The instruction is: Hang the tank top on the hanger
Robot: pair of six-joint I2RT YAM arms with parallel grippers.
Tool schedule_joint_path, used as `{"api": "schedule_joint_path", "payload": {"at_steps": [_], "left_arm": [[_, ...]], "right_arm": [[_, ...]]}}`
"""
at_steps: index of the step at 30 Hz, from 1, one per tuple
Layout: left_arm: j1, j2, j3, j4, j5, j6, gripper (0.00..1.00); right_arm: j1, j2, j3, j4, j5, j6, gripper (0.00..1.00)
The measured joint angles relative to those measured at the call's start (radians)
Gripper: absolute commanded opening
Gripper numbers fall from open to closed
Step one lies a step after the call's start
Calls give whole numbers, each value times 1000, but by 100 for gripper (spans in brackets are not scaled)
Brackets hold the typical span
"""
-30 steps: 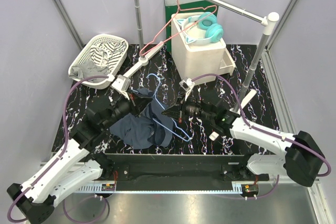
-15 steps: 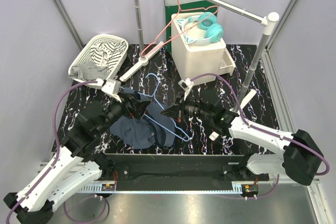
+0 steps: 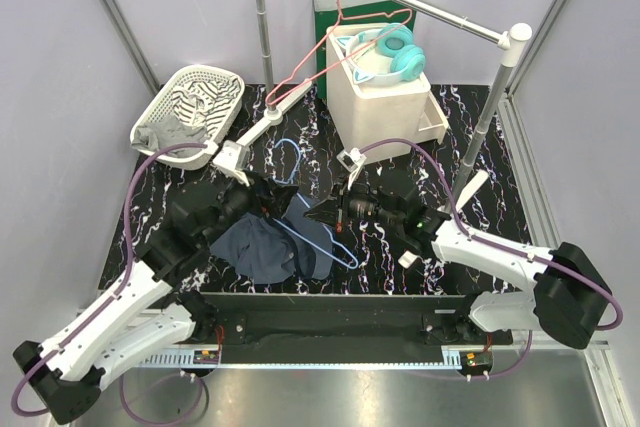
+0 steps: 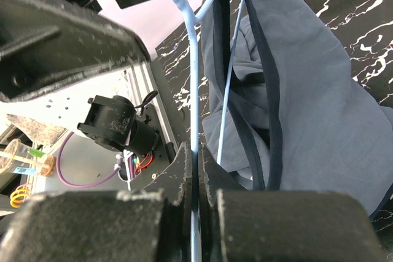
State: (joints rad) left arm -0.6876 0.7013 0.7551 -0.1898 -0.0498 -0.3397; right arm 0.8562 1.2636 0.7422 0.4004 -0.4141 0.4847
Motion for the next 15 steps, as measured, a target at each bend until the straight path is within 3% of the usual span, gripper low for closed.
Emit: {"api": "schedule_joint_path", "payload": {"at_steps": [9, 12, 15], "left_arm": [[-35, 56, 0, 111, -4, 39, 76], [-46, 87, -5, 140, -12, 56, 65], [-57, 114, -14, 156, -28, 76, 37]], "right_arm": [[0, 13, 16, 5, -24, 11, 0], [0, 23, 24, 13, -25, 12, 0], [0, 30, 25, 21, -26, 14, 0]]}}
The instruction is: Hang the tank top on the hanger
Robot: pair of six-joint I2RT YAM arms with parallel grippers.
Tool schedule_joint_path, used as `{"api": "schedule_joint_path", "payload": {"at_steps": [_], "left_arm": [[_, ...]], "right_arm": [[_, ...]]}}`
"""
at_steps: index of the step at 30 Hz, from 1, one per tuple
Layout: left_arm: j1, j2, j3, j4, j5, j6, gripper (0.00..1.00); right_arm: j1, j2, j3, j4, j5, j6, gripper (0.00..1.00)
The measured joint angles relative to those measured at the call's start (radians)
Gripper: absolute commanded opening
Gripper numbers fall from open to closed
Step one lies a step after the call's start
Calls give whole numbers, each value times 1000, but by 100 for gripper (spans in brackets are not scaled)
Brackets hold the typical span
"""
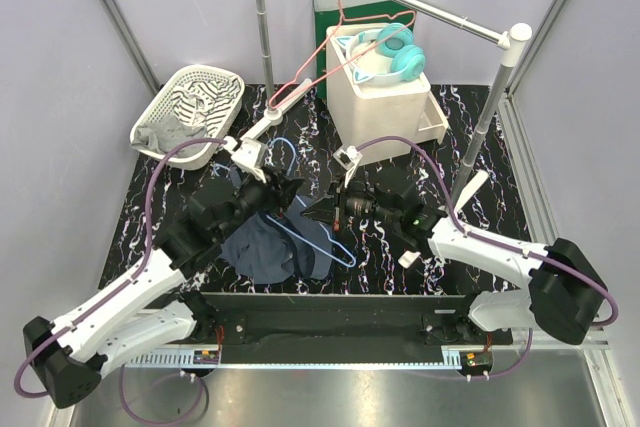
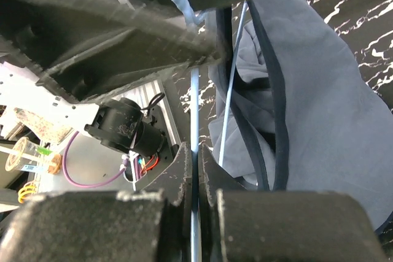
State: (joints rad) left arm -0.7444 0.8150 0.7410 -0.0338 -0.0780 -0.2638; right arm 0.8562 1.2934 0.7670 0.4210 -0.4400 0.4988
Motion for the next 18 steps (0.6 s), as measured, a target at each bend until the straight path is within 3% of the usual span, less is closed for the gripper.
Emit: {"api": "schedule_joint_path", "payload": {"at_steps": [1, 2, 6, 7, 11, 12, 15, 18], "left_arm": [[-2, 7, -2, 8, -8, 6, 31], [-5, 13, -3, 15, -16, 15, 19], [-11, 27, -6, 26, -62, 66, 0], [-11, 29, -11, 29, -72, 78, 0], [-22, 35, -19, 32, -116, 101, 0], [-24, 37, -26, 42, -132, 107, 0], [-27, 37, -54, 74, -181, 132, 0], [-27, 37, -90, 103, -238, 164, 0]], "right_arm": [[0, 1, 0, -1, 0, 0, 0], [0, 3, 0, -2, -1, 0, 0], [0, 9, 10, -9, 4, 6, 5], [-1, 9, 13, -16, 13, 7, 8], [-1, 11, 28, -56, 45, 2, 44], [-1, 11, 35, -67, 56, 2, 59], [0, 10, 63, -106, 94, -8, 81], [1, -7, 80, -164, 145, -29, 86]]}}
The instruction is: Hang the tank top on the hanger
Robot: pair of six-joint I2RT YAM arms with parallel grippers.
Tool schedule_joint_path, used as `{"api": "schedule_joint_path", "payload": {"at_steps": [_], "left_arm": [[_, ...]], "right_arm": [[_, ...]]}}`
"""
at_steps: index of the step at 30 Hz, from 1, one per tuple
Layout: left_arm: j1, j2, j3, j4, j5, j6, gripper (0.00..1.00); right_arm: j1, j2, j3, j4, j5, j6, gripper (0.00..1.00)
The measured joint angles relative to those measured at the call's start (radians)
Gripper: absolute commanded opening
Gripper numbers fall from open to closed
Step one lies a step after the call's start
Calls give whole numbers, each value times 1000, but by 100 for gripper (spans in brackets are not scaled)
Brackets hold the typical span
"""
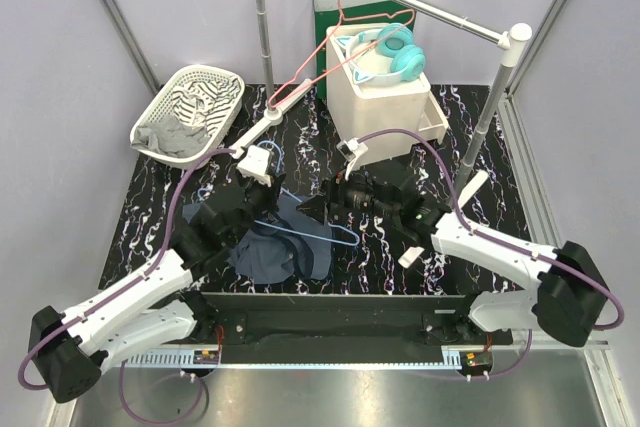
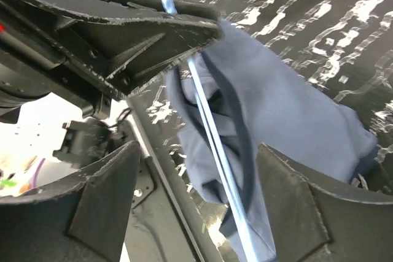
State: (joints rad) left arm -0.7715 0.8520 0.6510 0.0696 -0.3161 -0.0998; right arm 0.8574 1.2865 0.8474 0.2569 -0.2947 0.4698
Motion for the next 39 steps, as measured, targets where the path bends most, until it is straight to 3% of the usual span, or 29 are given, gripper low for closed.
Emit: {"api": "schedule_joint_path", "payload": {"at_steps": [10, 17, 23, 35, 37, 39], "left_arm": [[0, 3, -60, 67, -132, 48, 0], [0, 4, -101, 103, -220, 47, 0], [0, -13, -109, 110, -238, 41, 0], [0, -50, -130, 107, -241, 20, 0], [0, -56, -133, 107, -241, 20, 0], [0, -66, -138, 105, -241, 19, 0]], "right_arm": [[0, -261, -13, -246, 228, -43, 81], [97, -372, -191, -269, 312, 22, 80], [294, -181, -222, -244, 392, 86, 79], [444, 185, -124, -195, 634, 315, 77], [446, 211, -112, -194, 657, 337, 75], [446, 230, -102, -203, 691, 360, 65]]}}
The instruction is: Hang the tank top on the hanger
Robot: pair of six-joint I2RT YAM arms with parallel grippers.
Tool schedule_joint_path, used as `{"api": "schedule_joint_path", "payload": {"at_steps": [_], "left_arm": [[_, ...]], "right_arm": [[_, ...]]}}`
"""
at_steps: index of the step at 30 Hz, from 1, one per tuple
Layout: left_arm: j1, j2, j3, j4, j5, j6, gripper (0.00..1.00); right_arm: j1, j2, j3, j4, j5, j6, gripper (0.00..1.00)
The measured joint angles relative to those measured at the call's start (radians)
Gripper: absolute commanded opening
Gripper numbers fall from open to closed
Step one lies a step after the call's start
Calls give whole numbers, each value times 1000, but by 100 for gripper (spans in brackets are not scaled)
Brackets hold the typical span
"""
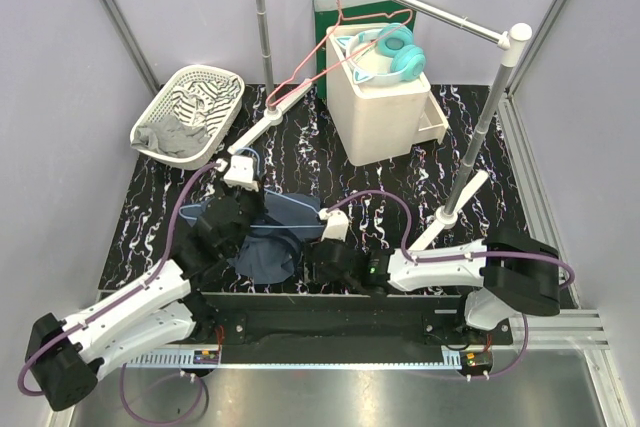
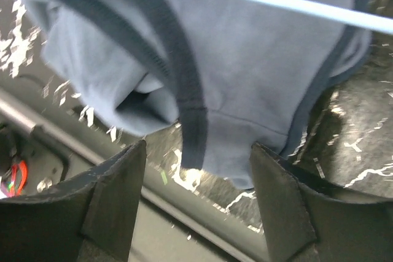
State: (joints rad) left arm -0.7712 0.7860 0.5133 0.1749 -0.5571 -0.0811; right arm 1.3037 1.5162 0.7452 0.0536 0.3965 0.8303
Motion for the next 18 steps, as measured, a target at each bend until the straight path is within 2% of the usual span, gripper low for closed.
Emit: {"api": "schedule_joint_path", "payload": {"at_steps": [5, 7, 8, 12, 18], "left_arm": [[0, -28, -2, 0, 0, -6, 0], [0, -42, -6, 1, 0, -8, 0], [0, -47, -8, 0, 0, -8, 0], [0, -52, -13, -1, 0, -11, 0], [0, -54, -14, -1, 0, -18, 0]], "right_arm": [[0, 28, 16, -50, 69, 47, 54], [0, 39, 17, -59, 89, 56, 41], [0, 47, 20, -69, 101, 60, 26], [-14, 81, 31, -95, 127, 67, 0], [-99, 65, 19, -104, 137, 66, 0]]}}
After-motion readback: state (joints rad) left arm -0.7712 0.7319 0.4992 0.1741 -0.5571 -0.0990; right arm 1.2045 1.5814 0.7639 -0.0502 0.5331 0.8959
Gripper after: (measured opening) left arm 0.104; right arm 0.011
